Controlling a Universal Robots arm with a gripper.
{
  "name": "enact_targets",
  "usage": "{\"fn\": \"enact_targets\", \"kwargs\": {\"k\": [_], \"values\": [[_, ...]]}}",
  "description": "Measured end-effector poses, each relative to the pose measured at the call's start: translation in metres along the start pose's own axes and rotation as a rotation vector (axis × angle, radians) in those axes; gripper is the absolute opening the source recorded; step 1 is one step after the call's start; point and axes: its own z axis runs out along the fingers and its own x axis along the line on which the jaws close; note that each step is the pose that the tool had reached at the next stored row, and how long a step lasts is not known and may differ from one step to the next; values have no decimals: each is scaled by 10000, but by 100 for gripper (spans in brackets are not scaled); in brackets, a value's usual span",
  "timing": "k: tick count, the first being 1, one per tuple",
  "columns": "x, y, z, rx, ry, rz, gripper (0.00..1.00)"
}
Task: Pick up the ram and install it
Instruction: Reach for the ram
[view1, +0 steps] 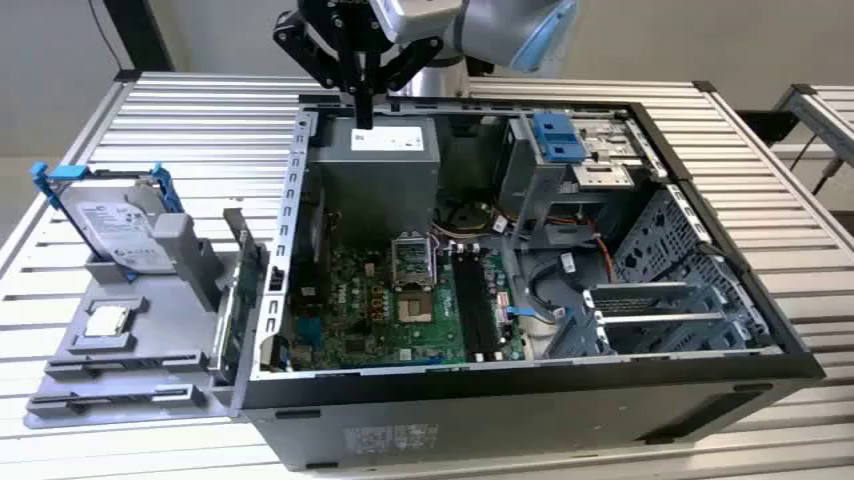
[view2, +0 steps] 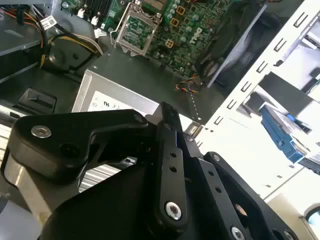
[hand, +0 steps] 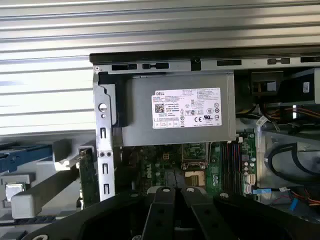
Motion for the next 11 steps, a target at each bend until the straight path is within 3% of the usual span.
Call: {"fn": "enact_targets", "kwargs": {"k": [11], "values": [[0, 0, 0, 0, 0, 0, 0]]}}
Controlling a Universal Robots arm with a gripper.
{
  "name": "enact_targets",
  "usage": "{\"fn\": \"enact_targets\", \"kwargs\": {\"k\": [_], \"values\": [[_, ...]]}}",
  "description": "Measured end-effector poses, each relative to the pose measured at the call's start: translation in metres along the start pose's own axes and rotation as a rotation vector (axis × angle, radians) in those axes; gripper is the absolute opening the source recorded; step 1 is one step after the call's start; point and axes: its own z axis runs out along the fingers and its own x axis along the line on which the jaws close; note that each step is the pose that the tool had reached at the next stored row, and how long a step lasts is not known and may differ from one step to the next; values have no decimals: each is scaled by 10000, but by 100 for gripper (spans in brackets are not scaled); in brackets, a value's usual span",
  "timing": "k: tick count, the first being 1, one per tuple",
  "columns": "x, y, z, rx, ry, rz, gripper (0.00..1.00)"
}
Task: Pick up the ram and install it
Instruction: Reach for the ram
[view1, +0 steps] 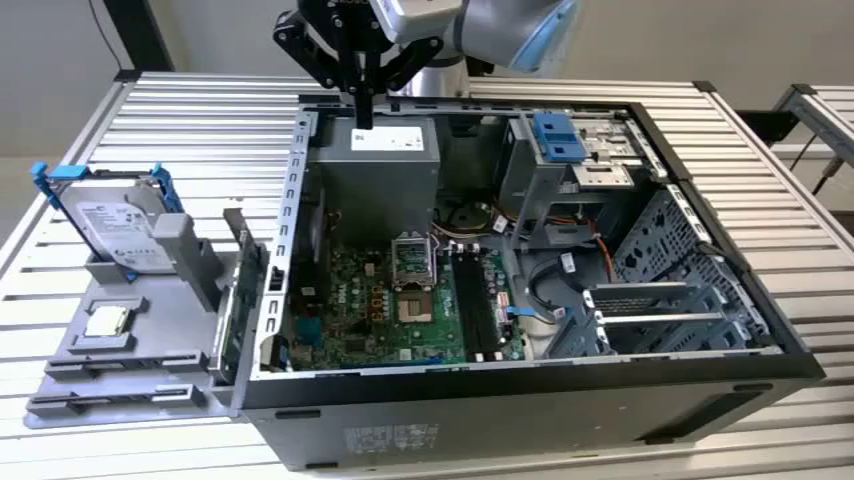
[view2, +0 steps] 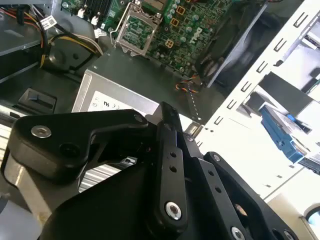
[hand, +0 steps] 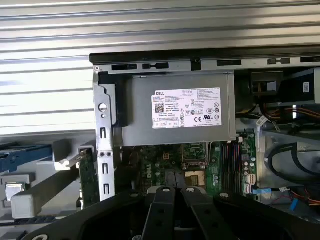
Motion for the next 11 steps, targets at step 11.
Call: {"fn": "enact_targets", "kwargs": {"k": [11], "values": [[113, -8, -1, 0, 6, 1, 0]]}}
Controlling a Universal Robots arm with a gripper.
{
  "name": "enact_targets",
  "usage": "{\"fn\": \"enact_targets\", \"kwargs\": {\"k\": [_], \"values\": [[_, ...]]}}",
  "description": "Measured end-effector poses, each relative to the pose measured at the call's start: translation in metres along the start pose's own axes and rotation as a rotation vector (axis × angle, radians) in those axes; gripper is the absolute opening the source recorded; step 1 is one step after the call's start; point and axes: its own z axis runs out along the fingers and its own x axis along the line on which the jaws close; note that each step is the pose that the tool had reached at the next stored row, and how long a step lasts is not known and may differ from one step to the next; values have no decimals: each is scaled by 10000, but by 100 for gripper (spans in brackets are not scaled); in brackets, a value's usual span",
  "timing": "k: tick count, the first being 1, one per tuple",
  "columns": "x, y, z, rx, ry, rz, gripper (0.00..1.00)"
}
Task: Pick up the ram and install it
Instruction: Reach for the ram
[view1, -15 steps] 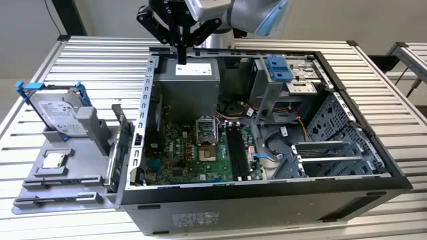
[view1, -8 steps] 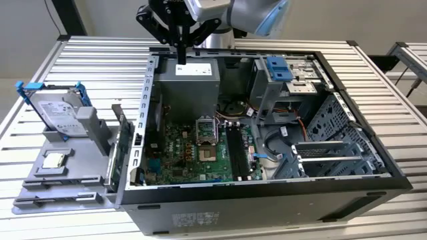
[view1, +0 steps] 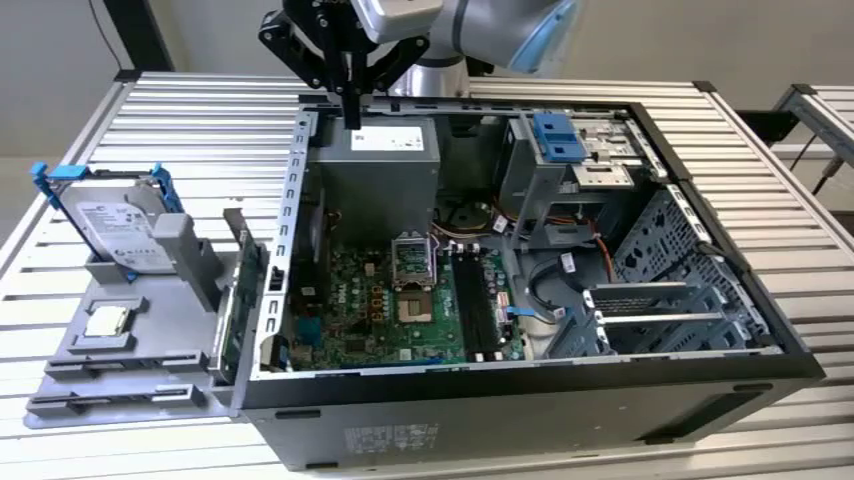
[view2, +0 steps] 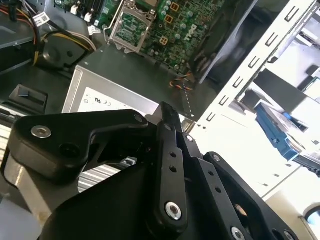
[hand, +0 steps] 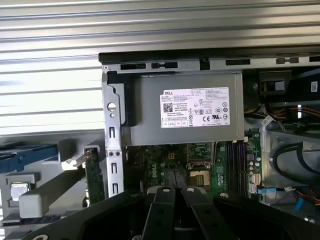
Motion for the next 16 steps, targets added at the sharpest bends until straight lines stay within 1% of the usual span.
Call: {"fn": "enact_targets", "kwargs": {"k": [6, 16], "values": [[110, -8, 0, 1, 9, -1, 0], [325, -24, 3, 7, 89, 4, 0]]}}
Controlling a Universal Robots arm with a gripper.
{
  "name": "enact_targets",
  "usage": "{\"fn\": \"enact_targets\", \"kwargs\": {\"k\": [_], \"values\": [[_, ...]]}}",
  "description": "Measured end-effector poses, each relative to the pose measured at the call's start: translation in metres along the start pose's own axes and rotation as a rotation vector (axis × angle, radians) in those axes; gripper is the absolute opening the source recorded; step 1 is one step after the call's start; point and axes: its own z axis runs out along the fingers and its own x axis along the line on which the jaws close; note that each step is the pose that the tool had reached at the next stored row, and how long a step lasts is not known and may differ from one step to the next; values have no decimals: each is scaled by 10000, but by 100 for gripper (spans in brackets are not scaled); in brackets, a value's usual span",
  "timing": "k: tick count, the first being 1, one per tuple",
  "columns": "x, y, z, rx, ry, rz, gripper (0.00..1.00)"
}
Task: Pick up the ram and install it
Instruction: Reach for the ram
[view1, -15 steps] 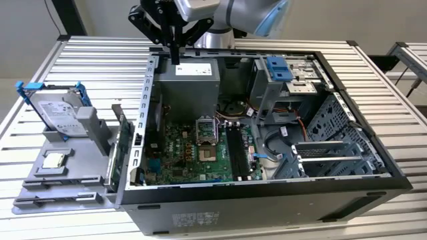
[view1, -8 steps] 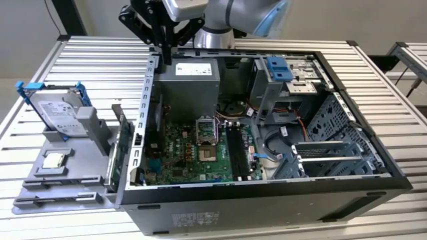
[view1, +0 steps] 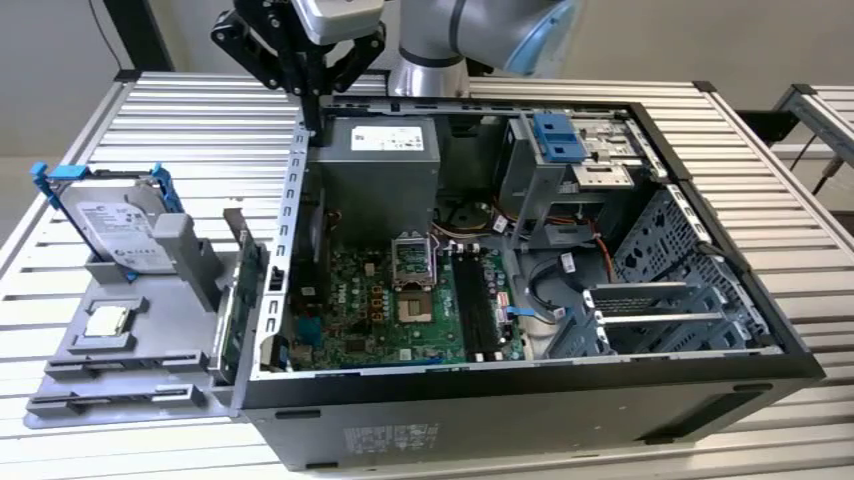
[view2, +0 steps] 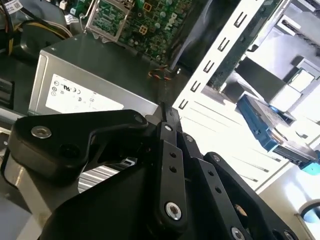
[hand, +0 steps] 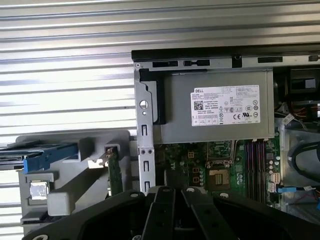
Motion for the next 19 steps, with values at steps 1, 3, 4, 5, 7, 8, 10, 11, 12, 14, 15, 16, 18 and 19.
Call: {"fn": "enact_targets", "kwargs": {"k": [1, 3, 4, 5, 7, 8, 10, 11, 12, 14, 15, 16, 18, 19], "values": [[17, -1, 1, 0, 6, 0, 0], [53, -4, 3, 2, 27, 2, 0], [72, -5, 4, 3, 39, 2, 0], [92, -7, 6, 4, 48, 2, 0], [140, -11, 8, 12, 61, 2, 0], [172, -13, 11, 16, 71, 2, 0], [234, -17, 17, 19, 98, 4, 0], [267, -20, 19, 21, 115, 4, 0], [298, -22, 22, 22, 128, 4, 0], [366, -27, 27, 25, 148, 6, 0], [403, -30, 29, 27, 153, 6, 0], [437, -33, 31, 29, 157, 6, 0], [518, -39, 34, 31, 161, 6, 0], [559, -42, 35, 32, 160, 5, 0]]}}
